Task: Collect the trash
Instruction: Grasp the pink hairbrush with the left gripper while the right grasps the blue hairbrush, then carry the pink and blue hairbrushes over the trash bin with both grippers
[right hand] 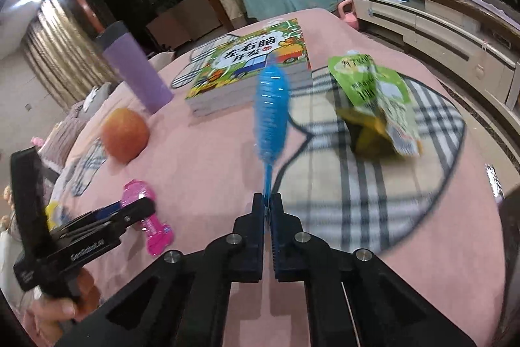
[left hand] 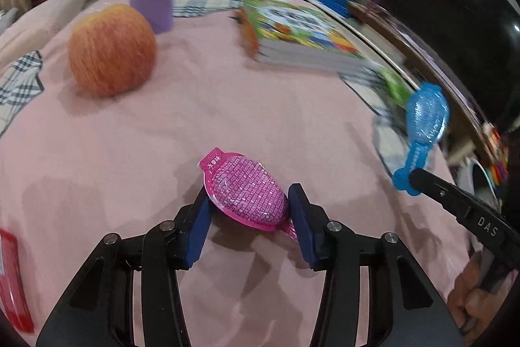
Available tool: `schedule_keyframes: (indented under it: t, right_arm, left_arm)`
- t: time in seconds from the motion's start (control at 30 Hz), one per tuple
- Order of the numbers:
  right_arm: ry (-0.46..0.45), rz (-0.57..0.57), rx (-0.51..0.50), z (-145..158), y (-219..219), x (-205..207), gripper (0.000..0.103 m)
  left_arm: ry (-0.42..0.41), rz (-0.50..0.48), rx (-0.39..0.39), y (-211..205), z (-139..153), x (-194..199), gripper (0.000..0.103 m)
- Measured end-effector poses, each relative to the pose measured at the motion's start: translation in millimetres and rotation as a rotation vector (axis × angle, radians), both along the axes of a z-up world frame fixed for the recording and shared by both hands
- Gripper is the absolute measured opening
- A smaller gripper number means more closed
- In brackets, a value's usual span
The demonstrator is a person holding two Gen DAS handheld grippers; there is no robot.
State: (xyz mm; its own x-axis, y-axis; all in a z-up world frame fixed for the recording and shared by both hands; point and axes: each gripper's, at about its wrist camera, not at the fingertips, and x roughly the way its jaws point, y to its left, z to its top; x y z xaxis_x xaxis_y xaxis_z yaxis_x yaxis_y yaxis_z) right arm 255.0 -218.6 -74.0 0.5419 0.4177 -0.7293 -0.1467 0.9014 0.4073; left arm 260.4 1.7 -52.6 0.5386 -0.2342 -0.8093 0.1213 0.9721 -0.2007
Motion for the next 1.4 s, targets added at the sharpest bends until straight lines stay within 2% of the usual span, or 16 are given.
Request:
schedule_keyframes:
  t: [0.17,0.4,0.6,0.63,0.83,0.9,0.97,1.07,1.2,1.27,1.3,1.4]
  right_arm:
    - [0.011,0.074,-0.003,11,-12,-51,0.003]
    - [0.051,0.131,-0.136,13,-18,-92,0.003]
    - [0.041,0.102,-0.154,8,-23,-91,0.005]
    - [0.031,0.093,-0.149,6,-22,-90,0.009]
    - [0.010,0.020,-0.075,-6,-28,-84,0.010]
    - [0.013,0.003,-0.050,-9,-30,-81,0.015]
    - [0.016,-0.003,-0.025,-10,-30,-79,0.028]
    - [-0.002,-0.012,-0.011,-8,-29,-74,0.032]
    - [-0.009,-0.033,0.020,-10,-30,-67,0.031]
    - [-0.008,-0.038,0.013,-13,-29,-67,0.017]
    - [-0.008,-0.037,0.008,-13,-28,-67,0.012]
    - [-0.041,-0.029,-0.010,-7,-27,-74,0.006]
  left_arm:
    - [0.040,-0.162,-0.034,-21,3,-38,0.046]
    - [0.075,-0.324,0.060,-46,8,-64,0.046]
    - [0.062,-0.245,0.103,-51,5,-61,0.047]
    - [0.054,-0.222,0.093,-50,5,-64,0.047]
    - [0.033,-0.097,0.022,-45,0,-66,0.049]
    - [0.034,-0.088,0.011,-47,-2,-65,0.050]
    - [0.019,-0.082,0.021,-50,-1,-66,0.050]
    - [0.005,-0.064,0.021,-50,0,-67,0.050]
    - [-0.021,-0.032,-0.018,-45,3,-69,0.049]
    - [-0.035,-0.029,-0.020,-45,3,-70,0.040]
    - [-0.036,-0.032,-0.016,-46,3,-71,0.027]
    - [-0.057,-0.046,-0.017,-47,7,-73,0.021]
